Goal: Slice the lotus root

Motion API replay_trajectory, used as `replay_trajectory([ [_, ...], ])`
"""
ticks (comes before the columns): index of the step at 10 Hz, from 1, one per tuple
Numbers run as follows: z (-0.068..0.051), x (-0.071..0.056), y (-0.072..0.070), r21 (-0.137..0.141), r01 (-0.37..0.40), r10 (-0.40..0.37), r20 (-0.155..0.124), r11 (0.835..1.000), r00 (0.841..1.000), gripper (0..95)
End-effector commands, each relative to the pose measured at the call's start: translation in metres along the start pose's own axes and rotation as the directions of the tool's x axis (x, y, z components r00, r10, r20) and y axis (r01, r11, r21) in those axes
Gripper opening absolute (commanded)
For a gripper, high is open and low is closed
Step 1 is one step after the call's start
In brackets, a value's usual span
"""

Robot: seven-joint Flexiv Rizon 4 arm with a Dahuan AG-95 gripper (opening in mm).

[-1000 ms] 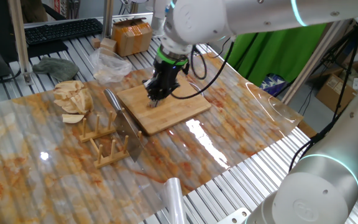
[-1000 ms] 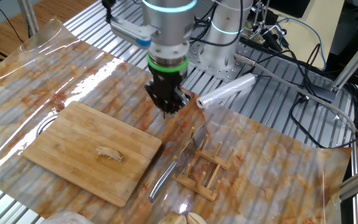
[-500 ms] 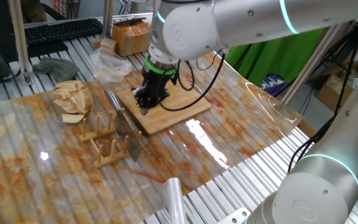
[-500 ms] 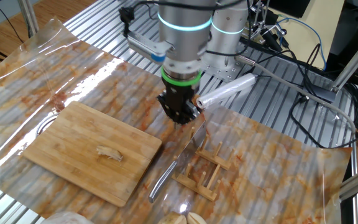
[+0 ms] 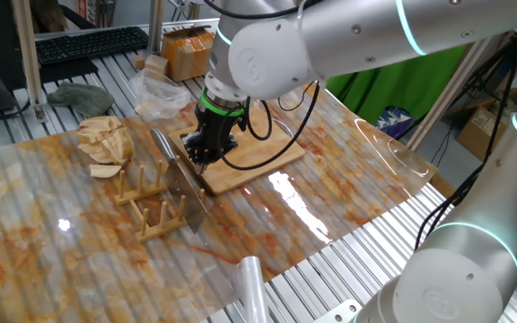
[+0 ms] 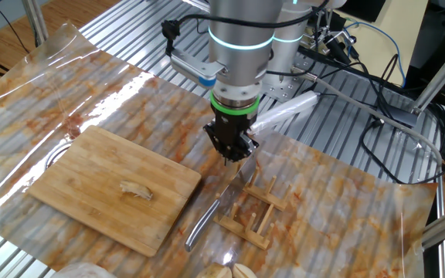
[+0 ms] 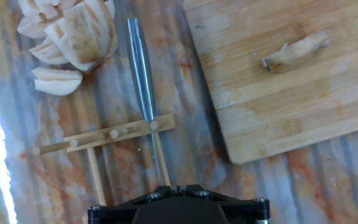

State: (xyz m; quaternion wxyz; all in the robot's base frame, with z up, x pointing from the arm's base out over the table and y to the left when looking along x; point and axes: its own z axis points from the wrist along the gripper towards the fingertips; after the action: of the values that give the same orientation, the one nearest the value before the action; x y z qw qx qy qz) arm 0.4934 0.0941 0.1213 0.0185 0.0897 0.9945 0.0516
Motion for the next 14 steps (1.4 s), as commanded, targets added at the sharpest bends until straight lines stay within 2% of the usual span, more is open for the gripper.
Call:
replay_trajectory([
  [1, 0.0006, -0.0001, -0.0002, 0.0, 0.001, -0.001, 0.002, 1.0, 1.0, 0.0],
  [3, 0.0006, -0.0001, -0.0002, -0.001, 0.025, -0.025, -0.001, 1.0, 1.0, 0.0],
  [5, 0.0006, -0.0001, -0.0002, -0.023, 0.046, -0.046, -0.009, 0.999, 0.999, 0.0],
  [9, 0.0006, -0.0001, -0.0002, -0.028, 0.121, -0.123, -0.046, 0.992, 0.991, 0.0],
  [10, 0.0006, -0.0001, -0.0002, -0.032, 0.12, -0.122, -0.055, 0.992, 0.991, 0.0],
  [11, 0.0006, -0.0001, -0.0002, -0.022, 0.112, -0.113, -0.057, 0.994, 0.992, 0.0],
  [12, 0.0006, -0.0001, -0.0002, -0.029, 0.105, -0.107, -0.075, 0.994, 0.991, 0.0],
  [13, 0.0006, -0.0001, -0.0002, -0.037, 0.078, -0.081, -0.078, 0.996, 0.994, 0.0],
  [14, 0.0006, -0.0001, -0.0002, -0.026, 0.072, -0.074, -0.077, 0.997, 0.994, 0.0],
])
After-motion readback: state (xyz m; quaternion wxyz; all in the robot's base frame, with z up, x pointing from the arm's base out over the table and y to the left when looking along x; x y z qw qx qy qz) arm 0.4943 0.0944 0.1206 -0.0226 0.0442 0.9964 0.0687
